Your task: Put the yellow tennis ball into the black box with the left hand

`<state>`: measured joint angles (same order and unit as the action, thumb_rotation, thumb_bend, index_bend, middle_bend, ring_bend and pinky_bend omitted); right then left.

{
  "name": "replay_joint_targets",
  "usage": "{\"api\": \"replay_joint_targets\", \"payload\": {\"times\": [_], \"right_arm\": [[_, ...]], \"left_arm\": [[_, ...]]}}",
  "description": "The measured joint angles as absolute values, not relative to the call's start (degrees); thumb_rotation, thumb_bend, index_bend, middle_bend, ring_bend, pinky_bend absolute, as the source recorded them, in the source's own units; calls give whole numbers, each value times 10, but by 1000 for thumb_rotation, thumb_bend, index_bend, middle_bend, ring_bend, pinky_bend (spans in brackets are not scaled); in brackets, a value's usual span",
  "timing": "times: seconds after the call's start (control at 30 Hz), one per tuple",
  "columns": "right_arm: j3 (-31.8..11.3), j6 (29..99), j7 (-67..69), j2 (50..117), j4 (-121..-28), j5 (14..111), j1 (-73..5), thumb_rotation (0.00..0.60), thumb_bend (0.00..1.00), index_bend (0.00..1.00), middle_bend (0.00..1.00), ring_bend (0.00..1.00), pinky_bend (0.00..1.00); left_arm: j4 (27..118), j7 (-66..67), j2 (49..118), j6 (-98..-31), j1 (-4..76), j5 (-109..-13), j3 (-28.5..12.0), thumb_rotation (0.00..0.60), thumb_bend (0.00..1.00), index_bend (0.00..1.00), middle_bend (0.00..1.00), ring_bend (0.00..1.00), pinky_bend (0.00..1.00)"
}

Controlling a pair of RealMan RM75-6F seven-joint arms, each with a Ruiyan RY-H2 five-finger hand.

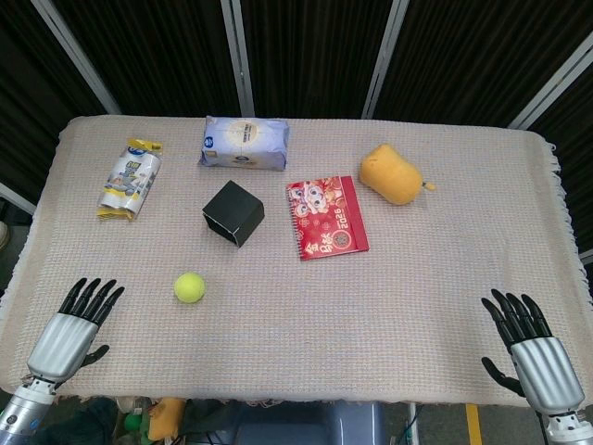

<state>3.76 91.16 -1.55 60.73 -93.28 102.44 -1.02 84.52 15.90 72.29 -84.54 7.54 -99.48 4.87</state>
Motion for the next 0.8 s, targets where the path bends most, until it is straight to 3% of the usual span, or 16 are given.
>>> {"api": "replay_joint_targets", "payload": {"times": [0.3,0.5,0.57,0.67,0.8], "right_arm": [[37,912,-15,607,-932,1023,-11,600,290,0,0,0,0],[38,918,-13,605,-932,1025,-8,600,290,0,0,0,0],[38,922,-11,604,-932,1026,-6,600,290,0,0,0,0],[38,926,-7,604,-932,1029,-5,600,290,0,0,0,0],[38,919,-7,605,-931,1027,-8,600,290,0,0,0,0]], "left_arm": [[845,164,726,-841,77,-994,48,600,3,16,53,0,0],[839,177,733,-825,83,-991,48,600,187,106,132,6,12],[834,182,739,-814,87,-990,48,600,213,180,214,53,98],[823,184,751,-791,97,-986,47,600,312,391,462,204,374],[794,179,775,-779,108,-988,46,600,463,520,621,321,516]]}}
